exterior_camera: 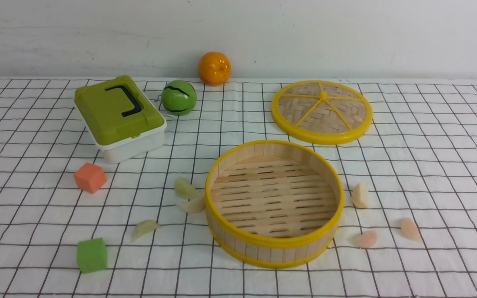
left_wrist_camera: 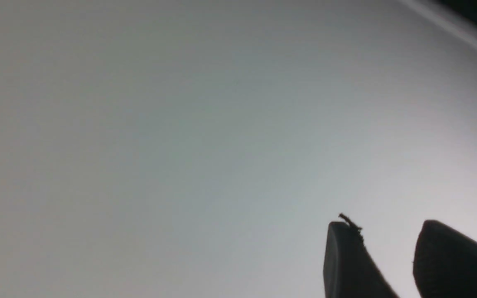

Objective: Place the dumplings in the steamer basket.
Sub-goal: Use the left arm to grab a dumpling

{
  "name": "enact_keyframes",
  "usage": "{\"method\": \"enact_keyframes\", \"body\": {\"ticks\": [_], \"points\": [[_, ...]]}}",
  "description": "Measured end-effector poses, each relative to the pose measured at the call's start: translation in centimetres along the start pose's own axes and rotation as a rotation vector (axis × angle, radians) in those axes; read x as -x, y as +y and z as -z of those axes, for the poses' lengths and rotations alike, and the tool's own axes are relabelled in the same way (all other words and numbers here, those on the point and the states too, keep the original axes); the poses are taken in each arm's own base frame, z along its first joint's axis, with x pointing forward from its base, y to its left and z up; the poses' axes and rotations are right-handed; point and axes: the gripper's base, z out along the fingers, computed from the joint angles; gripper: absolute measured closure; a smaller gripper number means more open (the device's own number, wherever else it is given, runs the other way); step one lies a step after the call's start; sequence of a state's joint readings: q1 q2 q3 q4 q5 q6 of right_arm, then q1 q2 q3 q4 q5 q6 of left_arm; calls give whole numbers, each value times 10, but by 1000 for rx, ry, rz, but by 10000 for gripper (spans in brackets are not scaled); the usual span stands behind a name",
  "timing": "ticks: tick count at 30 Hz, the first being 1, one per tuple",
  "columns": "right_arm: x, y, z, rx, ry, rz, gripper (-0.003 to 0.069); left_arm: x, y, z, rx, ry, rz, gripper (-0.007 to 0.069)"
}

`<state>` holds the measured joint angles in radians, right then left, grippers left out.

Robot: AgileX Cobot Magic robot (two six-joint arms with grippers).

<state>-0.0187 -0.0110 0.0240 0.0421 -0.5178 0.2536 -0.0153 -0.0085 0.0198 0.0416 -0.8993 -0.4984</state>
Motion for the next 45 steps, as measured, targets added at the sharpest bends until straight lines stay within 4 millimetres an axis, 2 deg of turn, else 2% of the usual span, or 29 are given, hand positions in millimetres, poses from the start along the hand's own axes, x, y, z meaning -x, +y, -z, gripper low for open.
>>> {"method": "enact_keyframes", "body": {"ticks": [2, 4, 5, 6, 8, 11, 13, 14, 17, 21, 25, 28, 32, 33, 34, 37, 42, 45], "points": [[13, 4, -5, 10, -34, -1, 500, 12, -6, -13, 2, -1, 15, 386], [27, 8, -12, 19, -61, -2, 596, 30, -14, -32, 16, 21, 14, 386], [30, 9, -14, 19, -63, -2, 615, 32, -15, -37, 23, 37, 12, 386], [39, 12, -22, 18, -57, -2, 656, 41, -19, -55, 56, 114, -6, 386], [47, 15, -37, 9, -24, 2, 673, 40, -18, -79, 118, 255, -41, 386], [40, 14, -59, -24, 101, 46, 667, 16, -2, -100, 278, 531, -32, 386], [30, 11, -68, -43, 186, 78, 665, -1, 8, -104, 370, 664, -2, 386], [13, 6, -75, -67, 311, 113, 664, -14, 15, -105, 440, 752, 33, 386], [-11, -1, -80, -104, 511, 140, 664, -39, 29, -106, 540, 875, 78, 386], [-39, -8, -77, -169, 853, 137, 664, -76, 48, -105, 647, 1032, 99, 386], [-42, -7, -79, -202, 1107, 149, 664, -115, 67, -94, 828, 1245, 154, 386], [-40, -4, -86, -189, 1226, 161, 663, -135, 76, -89, 934, 1448, 144, 386], [-41, 5, -96, -111, 1302, 173, 663, -150, 79, -101, 933, 1670, 123, 386], [-47, 12, -100, -54, 1333, 171, 663, -158, 78, -115, 884, 1747, 163, 386], [-52, 16, -102, -18, 1353, 168, 663, -163, 76, -121, 842, 1791, 181, 386], [-64, 24, -104, 39, 1388, 156, 663, -177, 76, -126, 775, 1859, 241, 386], [-76, 35, -104, 116, 1422, 161, 663, -205, 76, -121, 697, 1947, 370, 390], [-77, 39, -103, 139, 1431, 164, 663, -219, 67, -133, 558, 1977, 463, 449]]}}
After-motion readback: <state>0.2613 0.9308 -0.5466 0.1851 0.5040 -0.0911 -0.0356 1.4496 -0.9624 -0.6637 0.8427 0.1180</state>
